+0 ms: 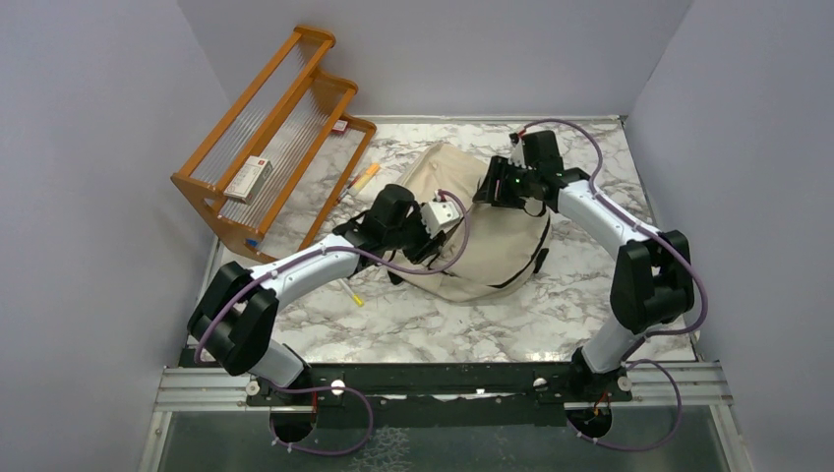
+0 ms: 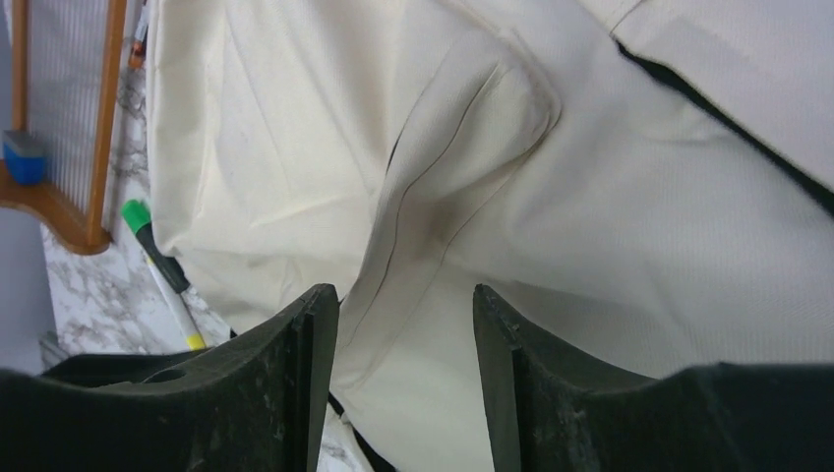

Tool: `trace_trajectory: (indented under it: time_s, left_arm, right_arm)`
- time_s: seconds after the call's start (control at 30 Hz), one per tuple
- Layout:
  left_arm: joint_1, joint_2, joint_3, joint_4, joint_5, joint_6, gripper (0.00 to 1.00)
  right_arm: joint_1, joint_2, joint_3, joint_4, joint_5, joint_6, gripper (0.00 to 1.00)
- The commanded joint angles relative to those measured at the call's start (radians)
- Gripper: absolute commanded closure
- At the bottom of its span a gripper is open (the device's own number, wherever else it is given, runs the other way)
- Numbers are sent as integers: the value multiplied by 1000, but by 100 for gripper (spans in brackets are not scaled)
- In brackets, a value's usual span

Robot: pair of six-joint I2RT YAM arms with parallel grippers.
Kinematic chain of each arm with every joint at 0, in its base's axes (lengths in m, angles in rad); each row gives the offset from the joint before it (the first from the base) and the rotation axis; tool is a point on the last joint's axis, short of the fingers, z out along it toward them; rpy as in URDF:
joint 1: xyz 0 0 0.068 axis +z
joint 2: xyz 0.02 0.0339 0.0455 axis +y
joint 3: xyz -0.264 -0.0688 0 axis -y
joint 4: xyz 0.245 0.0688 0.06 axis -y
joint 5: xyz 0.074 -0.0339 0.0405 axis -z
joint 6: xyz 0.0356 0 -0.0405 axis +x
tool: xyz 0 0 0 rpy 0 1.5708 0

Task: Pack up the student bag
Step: Unzip the student bag at the center of the board.

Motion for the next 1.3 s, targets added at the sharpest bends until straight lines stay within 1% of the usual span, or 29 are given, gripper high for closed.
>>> trace_trajectory:
  time_s: [0.0, 0.1, 0.23, 0.3, 0.33, 0.47, 0.57, 0.7, 0.73, 0.77, 0.87, 1.0, 1.27]
  left_arm:
    - [30, -41, -33, 135, 59, -136, 52]
    - [44, -44, -48, 173, 64, -177, 51]
    - [58, -46, -53, 201, 57, -227, 49]
    - [60, -47, -53, 209, 43, -243, 48]
    - [61, -47, -54, 212, 37, -249, 47]
    - [61, -39, -51, 239, 16, -281, 46]
    - [61, -17, -32, 258, 6, -306, 41]
    - [58, 39, 13, 273, -7, -356, 39]
    - [57, 55, 26, 275, -16, -358, 38]
    - [55, 71, 43, 276, -23, -392, 38]
    - [44, 117, 72, 292, -59, -416, 37]
    - [27, 172, 98, 319, -81, -439, 34]
    - [-21, 269, 152, 303, -128, -395, 32]
  right_arm:
    - [6, -56, -71, 64, -96, 84, 42]
    - [15, -52, -92, 94, -124, 134, 40]
    - [25, -18, -87, 106, -127, 150, 40]
    - [24, -7, -83, 98, -110, 147, 41]
    - [25, -4, -85, 98, -95, 142, 43]
    - [25, -6, -104, 81, -31, 120, 62]
    - [25, -16, -134, 65, 30, 109, 77]
    - [24, -40, -182, 88, 53, 113, 91]
    - [24, -42, -193, 98, 46, 116, 94]
    - [24, -41, -202, 105, 40, 120, 96]
    - [24, -34, -220, 121, 17, 126, 99]
    - [25, -27, -236, 129, -1, 134, 100]
    - [24, -28, -251, 143, -10, 134, 100]
